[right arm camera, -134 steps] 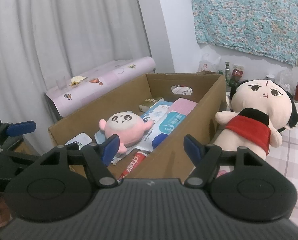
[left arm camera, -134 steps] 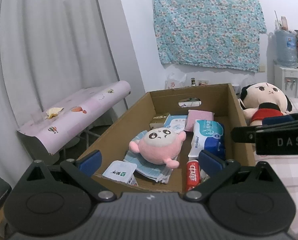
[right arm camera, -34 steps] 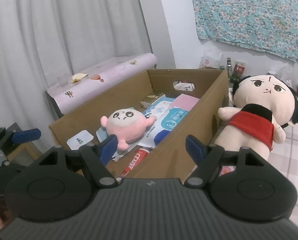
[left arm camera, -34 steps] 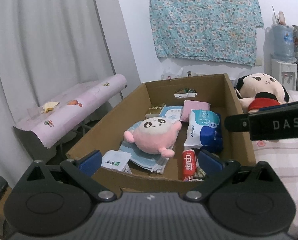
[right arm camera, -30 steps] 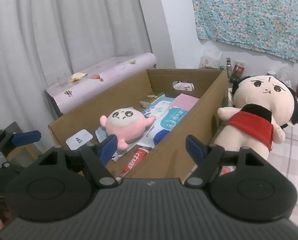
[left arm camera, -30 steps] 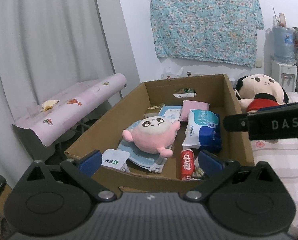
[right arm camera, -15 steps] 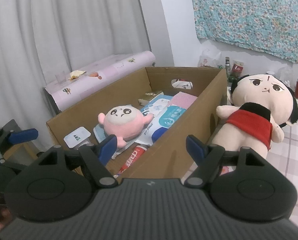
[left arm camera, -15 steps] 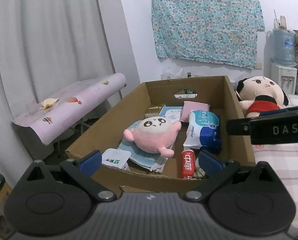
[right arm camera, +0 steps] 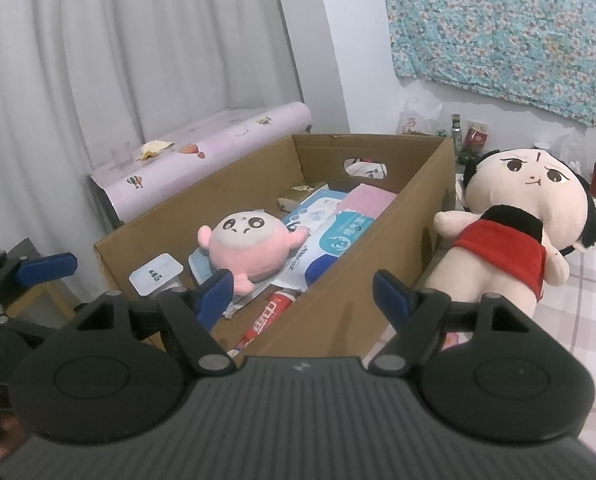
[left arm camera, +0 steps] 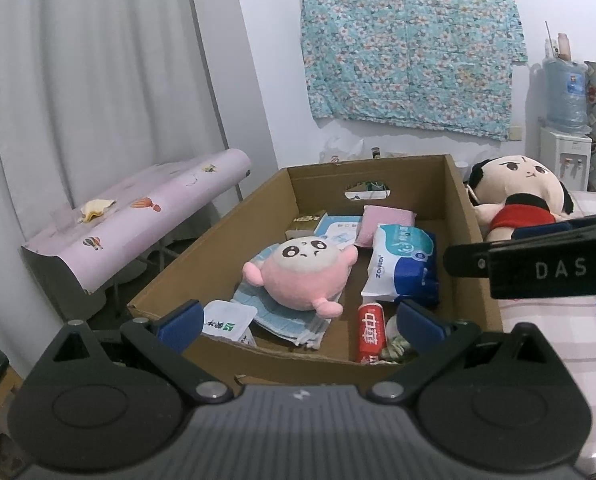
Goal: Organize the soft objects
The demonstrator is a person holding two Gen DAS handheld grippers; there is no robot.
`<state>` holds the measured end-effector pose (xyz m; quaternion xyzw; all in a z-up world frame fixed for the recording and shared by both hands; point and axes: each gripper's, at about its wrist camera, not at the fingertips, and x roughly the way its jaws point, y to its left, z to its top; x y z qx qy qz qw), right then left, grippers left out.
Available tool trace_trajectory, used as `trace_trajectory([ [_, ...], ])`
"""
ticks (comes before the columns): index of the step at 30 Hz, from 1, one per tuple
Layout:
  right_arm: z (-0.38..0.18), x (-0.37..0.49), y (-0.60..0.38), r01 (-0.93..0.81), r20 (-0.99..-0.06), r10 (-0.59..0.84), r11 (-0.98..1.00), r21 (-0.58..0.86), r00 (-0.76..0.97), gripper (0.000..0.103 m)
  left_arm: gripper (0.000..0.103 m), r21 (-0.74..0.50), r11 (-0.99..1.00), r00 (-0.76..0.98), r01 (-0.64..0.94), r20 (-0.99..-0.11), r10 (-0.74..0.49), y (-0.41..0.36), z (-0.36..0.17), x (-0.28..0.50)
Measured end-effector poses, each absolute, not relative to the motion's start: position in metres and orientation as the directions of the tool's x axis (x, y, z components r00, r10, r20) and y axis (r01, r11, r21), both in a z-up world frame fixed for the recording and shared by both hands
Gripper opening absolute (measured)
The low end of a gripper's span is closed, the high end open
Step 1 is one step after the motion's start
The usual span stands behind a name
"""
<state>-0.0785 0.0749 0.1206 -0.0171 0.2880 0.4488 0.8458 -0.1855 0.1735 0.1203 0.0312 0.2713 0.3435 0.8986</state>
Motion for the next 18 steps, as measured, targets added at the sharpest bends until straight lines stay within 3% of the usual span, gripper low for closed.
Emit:
trace_trajectory([
  [18, 0.1196, -0.0798, 0.0802, -0.774, -0.510, 0.749, 0.591, 0.228, 0.422, 0.078, 0.103, 0.246, 0.765, 0.617, -0.595, -0.469, 0.632, 0.1648, 0.1210, -0.1816],
])
